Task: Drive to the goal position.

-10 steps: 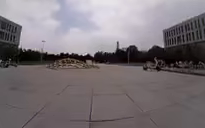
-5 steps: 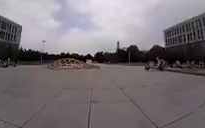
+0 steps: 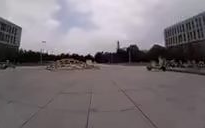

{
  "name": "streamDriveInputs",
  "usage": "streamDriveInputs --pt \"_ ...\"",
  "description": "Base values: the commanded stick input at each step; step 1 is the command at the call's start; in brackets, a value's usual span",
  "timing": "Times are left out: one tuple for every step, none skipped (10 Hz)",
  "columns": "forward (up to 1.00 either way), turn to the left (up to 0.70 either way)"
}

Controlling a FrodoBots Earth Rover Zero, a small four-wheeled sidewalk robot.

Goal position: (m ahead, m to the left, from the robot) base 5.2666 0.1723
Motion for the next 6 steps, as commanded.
streamDriveInputs --pt "0.7 0.0" --pt "0.7 0.0" --pt "0.7 0.0" --pt "0.7 0.0" --pt "0.7 0.0" --pt "0.7 0.0"
